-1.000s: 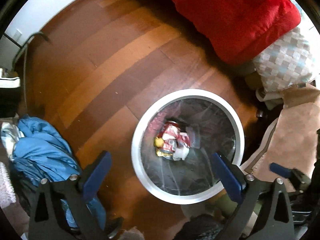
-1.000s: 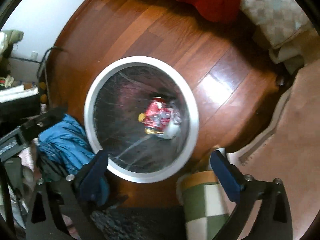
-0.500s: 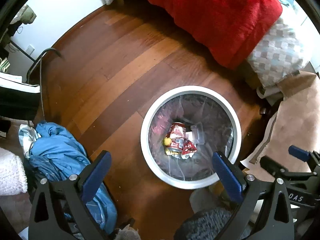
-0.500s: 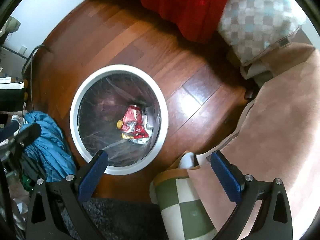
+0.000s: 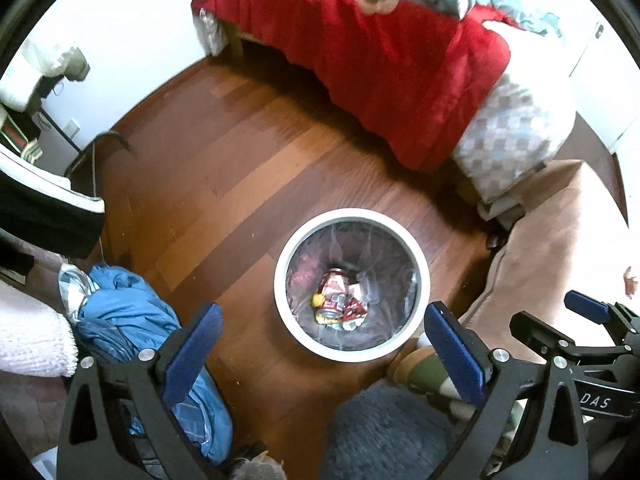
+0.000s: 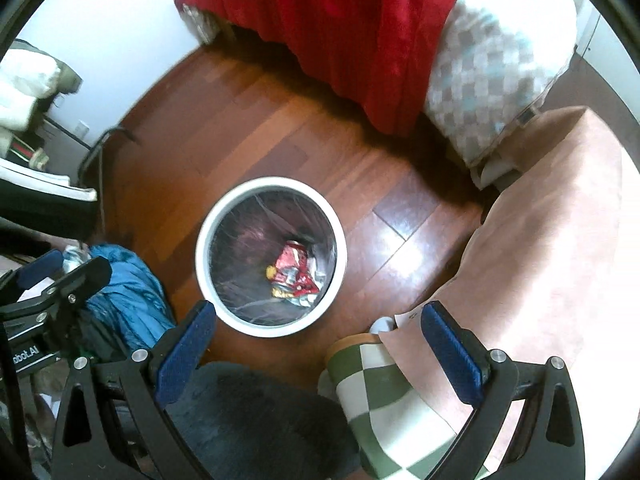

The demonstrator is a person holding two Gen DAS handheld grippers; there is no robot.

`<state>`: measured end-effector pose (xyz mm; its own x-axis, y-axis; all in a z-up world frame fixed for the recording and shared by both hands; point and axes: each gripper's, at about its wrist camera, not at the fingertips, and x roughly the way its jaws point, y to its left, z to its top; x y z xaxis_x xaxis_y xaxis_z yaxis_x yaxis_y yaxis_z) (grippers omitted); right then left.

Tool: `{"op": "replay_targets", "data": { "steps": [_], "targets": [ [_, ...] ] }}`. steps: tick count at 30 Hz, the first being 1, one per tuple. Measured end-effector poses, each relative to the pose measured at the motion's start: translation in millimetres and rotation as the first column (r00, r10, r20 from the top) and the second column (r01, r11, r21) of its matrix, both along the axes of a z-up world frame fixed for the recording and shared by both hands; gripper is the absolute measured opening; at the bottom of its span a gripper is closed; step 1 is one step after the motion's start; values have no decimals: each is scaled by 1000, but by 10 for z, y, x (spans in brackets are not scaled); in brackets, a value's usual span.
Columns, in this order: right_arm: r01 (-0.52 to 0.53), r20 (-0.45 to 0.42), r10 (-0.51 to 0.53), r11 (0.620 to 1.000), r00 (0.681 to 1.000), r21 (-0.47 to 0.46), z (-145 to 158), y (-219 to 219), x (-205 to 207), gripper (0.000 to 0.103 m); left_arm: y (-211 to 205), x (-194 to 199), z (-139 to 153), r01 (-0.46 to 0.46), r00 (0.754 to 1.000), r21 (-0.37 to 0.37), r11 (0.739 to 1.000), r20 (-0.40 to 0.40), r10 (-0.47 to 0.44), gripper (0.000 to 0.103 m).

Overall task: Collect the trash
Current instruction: 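Move both tools back from the bin toward the table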

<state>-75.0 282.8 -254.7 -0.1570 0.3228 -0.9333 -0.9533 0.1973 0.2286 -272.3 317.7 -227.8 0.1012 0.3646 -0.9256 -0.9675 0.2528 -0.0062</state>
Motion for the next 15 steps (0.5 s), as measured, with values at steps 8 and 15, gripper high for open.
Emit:
{"op": "replay_targets", "data": {
  "steps": [8,15],
  "targets": [
    [83,-147,-59,984,987,160,790,-553,343,103,-362,260,722,22,1000,100,995,-6,-21,103],
    [254,-218,-205,940,954,226,1250,-1374,1207,103,-707,955,1124,110,992,199,974,31,-118,103]
  ]
}}
